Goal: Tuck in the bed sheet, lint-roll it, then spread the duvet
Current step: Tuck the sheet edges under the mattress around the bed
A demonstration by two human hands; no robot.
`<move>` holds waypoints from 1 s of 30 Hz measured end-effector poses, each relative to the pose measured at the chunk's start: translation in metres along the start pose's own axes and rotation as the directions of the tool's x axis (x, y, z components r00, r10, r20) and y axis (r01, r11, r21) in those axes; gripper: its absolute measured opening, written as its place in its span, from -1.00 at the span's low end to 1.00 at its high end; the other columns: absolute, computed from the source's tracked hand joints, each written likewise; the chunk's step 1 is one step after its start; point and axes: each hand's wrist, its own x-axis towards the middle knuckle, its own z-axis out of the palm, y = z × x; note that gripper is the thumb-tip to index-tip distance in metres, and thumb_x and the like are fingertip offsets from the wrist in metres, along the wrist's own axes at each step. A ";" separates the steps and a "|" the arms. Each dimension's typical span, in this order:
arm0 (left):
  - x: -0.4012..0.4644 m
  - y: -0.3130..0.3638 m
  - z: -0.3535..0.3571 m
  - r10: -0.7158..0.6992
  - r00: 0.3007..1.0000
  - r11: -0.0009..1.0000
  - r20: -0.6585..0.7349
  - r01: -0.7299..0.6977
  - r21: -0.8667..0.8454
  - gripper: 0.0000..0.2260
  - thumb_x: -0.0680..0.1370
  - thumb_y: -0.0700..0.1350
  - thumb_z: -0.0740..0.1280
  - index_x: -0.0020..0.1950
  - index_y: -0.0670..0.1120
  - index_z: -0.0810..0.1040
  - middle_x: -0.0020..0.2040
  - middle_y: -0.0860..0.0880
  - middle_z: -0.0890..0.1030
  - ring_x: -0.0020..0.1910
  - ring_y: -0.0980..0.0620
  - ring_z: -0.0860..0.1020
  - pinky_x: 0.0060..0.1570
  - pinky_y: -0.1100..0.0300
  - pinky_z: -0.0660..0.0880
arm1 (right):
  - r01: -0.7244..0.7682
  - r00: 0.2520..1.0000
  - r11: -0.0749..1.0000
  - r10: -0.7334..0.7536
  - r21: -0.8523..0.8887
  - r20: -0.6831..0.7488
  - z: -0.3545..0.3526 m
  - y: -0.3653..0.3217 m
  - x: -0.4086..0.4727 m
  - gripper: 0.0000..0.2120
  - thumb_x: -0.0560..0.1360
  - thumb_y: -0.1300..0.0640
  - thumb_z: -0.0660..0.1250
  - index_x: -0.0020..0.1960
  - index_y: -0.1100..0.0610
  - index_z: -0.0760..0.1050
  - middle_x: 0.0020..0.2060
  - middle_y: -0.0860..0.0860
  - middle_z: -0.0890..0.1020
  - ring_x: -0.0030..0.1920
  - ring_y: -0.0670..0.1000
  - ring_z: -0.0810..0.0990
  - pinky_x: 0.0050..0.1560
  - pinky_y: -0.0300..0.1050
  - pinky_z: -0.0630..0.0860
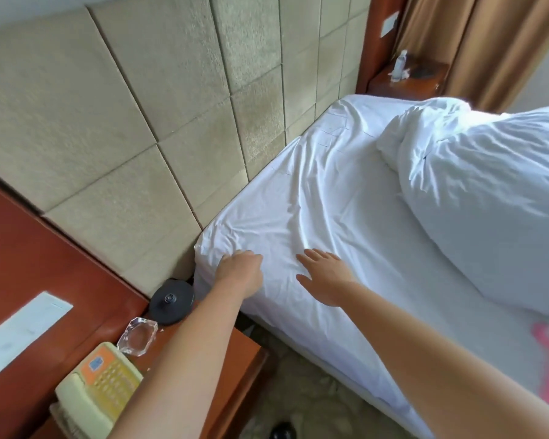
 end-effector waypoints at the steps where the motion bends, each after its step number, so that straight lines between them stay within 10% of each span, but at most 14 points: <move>1: -0.005 0.012 0.003 0.023 1.000 1.000 0.009 -0.023 0.004 -0.68 0.61 -0.17 0.05 0.33 -0.11 0.42 0.29 -0.08 0.45 0.28 -0.10 0.38 0.26 -0.01 0.28 | -0.028 1.000 1.000 0.028 0.010 0.012 0.006 0.007 -0.014 -0.50 0.65 -0.08 0.01 0.53 0.07 0.10 0.51 0.01 0.19 0.51 0.03 0.10 0.49 -0.06 0.05; 30: -0.105 0.224 0.061 0.619 0.781 0.762 0.086 -0.623 0.179 -0.72 0.61 -0.12 0.10 0.29 -0.11 0.41 0.24 -0.09 0.45 0.22 -0.12 0.42 0.25 0.00 0.32 | -0.585 0.811 0.804 0.584 0.104 0.044 0.089 0.075 -0.280 -0.47 0.65 -0.07 0.05 0.55 0.06 0.04 0.53 -0.02 0.13 0.52 0.01 0.07 0.47 -0.06 0.07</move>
